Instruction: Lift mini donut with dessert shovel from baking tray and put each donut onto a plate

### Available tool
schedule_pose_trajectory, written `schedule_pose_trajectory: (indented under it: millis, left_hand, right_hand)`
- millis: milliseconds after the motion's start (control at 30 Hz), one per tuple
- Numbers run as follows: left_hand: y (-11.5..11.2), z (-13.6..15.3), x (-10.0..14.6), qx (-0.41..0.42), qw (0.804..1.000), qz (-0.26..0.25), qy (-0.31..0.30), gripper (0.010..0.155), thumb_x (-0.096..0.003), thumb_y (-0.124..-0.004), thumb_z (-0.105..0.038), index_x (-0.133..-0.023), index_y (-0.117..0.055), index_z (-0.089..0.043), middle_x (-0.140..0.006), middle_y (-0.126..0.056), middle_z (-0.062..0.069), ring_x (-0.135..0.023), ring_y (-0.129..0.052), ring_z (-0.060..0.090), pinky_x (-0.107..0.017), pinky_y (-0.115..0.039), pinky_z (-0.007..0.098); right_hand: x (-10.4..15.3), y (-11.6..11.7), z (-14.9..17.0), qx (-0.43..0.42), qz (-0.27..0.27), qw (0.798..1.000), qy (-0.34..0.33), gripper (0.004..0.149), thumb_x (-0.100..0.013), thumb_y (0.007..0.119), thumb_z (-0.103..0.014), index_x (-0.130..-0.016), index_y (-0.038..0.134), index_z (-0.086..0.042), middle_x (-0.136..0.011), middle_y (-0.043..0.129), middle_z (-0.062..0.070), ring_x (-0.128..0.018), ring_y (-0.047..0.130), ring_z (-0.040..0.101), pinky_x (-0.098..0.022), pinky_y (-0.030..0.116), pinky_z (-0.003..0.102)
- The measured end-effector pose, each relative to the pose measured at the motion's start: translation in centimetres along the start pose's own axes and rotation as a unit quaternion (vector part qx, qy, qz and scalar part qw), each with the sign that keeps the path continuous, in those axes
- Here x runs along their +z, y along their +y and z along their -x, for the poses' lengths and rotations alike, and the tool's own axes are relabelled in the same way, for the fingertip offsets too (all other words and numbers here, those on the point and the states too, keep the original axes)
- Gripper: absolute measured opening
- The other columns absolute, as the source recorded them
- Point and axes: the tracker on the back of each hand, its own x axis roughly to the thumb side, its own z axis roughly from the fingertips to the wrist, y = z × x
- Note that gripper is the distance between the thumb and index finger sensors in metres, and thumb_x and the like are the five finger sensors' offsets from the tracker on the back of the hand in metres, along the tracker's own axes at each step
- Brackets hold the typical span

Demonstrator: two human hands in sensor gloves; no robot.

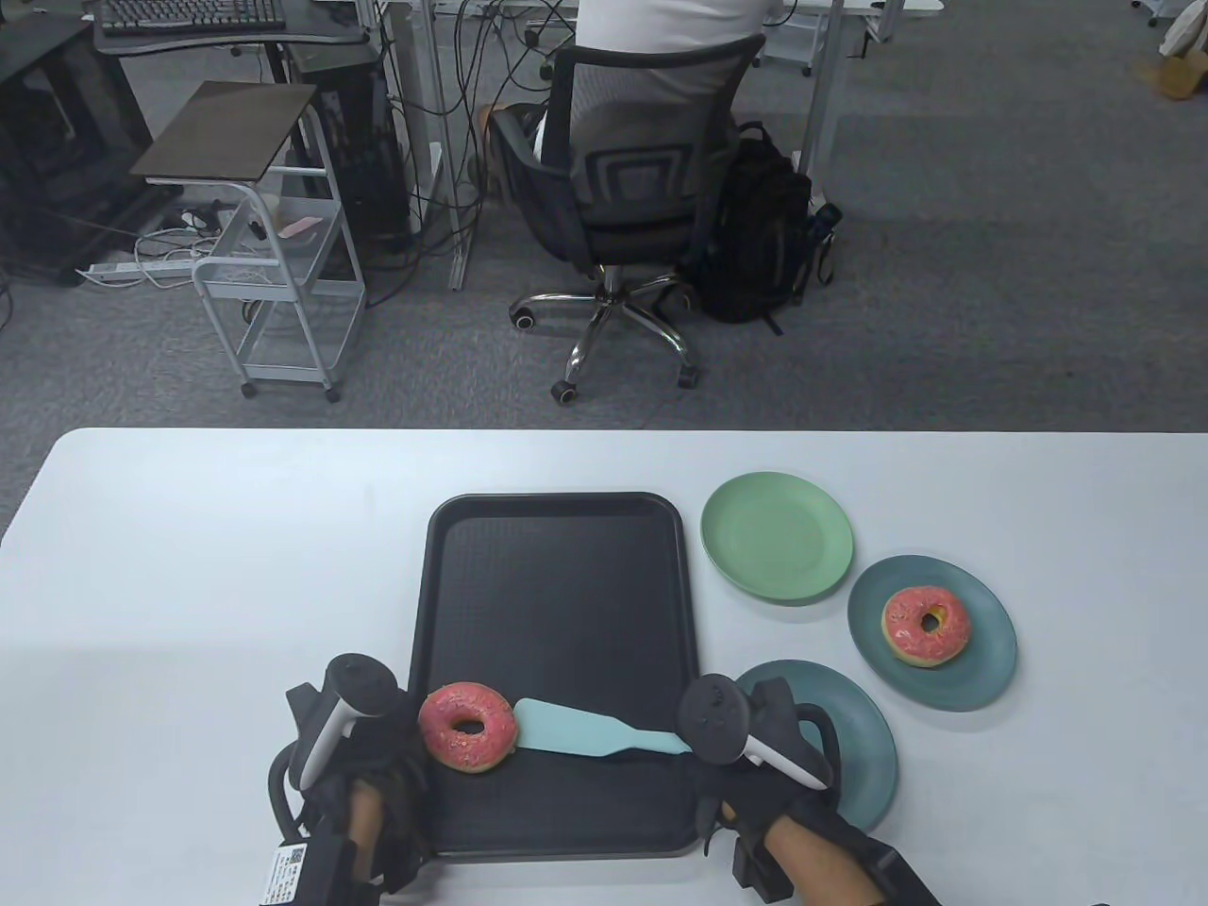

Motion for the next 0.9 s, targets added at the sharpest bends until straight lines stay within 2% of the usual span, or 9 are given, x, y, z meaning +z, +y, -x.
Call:
schedule_pose_trajectory:
  millis: [500, 567, 900]
  left_hand:
    - [0.0, 0.0, 0.0, 0.004, 1.000, -0.002, 0.002, 0.067, -0.0426, -0.072, -0.037, -0.101, -0.040, -0.032, -0.083, -0.067, -0.004, -0.057, -0.085, 0.019, -0.049, -0.074, 0.043]
    - [0.0, 0.1, 0.0, 0.004, 1.000, -0.001, 0.002, 0.067, -0.0426, -0.072, -0.036, -0.101, -0.040, -0.031, -0.083, -0.067, -0.004, -0.058, -0.085, 0.019, -0.049, -0.074, 0.042]
    - [0.0, 0.1, 0.0, 0.005, 1.000, 0.000, 0.001, 0.067, -0.0425, -0.072, -0.037, -0.101, -0.039, -0.031, -0.083, -0.067, -0.004, -0.057, -0.085, 0.019, -0.049, -0.074, 0.043]
  right_hand:
    - [-3.4, -0.1, 0.3, -0.024, -0.022, 0.999, -0.011, 0.055, -0.043, 0.082, -0.031, -0.097, 0.069, -0.024, -0.085, 0.077, 0.015, -0.058, 0.084, 0.033, -0.057, 0.071, 0.060]
    - [-3.8, 0.1, -0.3, -0.035, -0.034, 0.999, -0.013, 0.055, -0.044, 0.081, -0.030, -0.097, 0.068, -0.023, -0.087, 0.075, 0.015, -0.062, 0.082, 0.034, -0.060, 0.068, 0.061]
    - [-5.0, 1.5, -3.4, -0.029, -0.010, 0.999, -0.040, 0.055, -0.044, 0.081, -0.032, -0.097, 0.068, -0.024, -0.086, 0.076, 0.014, -0.061, 0.083, 0.033, -0.060, 0.068, 0.060]
